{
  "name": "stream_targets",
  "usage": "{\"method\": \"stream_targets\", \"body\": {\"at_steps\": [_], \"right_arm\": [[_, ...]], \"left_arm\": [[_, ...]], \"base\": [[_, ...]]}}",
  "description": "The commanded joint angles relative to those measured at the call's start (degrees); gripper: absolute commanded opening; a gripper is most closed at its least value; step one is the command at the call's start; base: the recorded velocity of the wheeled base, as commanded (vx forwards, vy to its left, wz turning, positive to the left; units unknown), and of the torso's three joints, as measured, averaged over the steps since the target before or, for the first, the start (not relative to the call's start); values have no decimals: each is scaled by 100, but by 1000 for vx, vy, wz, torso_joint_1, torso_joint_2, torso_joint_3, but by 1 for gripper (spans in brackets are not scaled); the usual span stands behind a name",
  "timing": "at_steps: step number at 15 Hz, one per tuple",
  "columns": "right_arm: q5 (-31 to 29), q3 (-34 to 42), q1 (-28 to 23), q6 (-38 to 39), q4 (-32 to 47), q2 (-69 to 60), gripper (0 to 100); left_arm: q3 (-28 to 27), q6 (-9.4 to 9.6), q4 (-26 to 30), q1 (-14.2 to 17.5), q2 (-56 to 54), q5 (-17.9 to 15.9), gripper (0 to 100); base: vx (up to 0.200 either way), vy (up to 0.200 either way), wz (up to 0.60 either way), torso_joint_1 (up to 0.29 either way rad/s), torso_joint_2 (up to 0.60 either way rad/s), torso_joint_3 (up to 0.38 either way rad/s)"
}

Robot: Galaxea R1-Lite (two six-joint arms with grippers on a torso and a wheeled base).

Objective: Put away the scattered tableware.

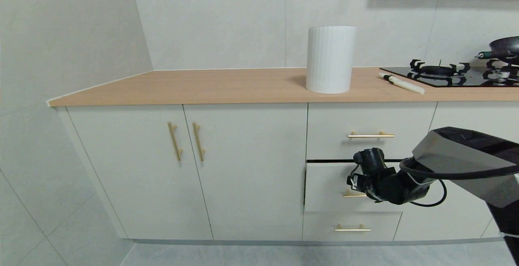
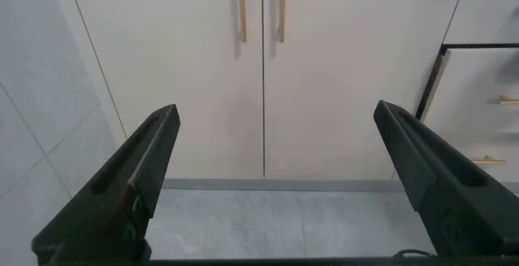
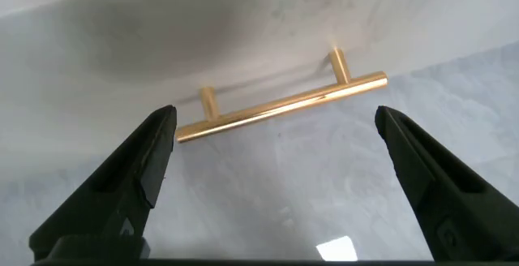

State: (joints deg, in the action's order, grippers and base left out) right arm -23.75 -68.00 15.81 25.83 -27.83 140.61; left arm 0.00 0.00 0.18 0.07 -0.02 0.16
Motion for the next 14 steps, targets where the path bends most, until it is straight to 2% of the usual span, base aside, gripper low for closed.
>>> {"method": "stream_targets", "body": {"at_steps": [1, 5, 8, 14], "right_arm": [[2, -20, -87, 10, -196, 178, 100], [-7, -196, -263, 36, -328, 301, 100], [-16, -398, -351, 379, -328, 309, 100], [-280, -724, -403, 502, -337, 485, 100]], "left_arm": [[0, 0, -1, 1, 2, 2, 100], [0, 0, -1, 1, 2, 2, 100], [0, 0, -1, 1, 2, 2, 100], [0, 0, -1, 1, 2, 2, 100]], "base": [[0, 0, 0, 0, 0, 0], [0, 0, 0, 0, 0, 0], [0, 0, 0, 0, 0, 0], [0, 0, 0, 0, 0, 0]]}}
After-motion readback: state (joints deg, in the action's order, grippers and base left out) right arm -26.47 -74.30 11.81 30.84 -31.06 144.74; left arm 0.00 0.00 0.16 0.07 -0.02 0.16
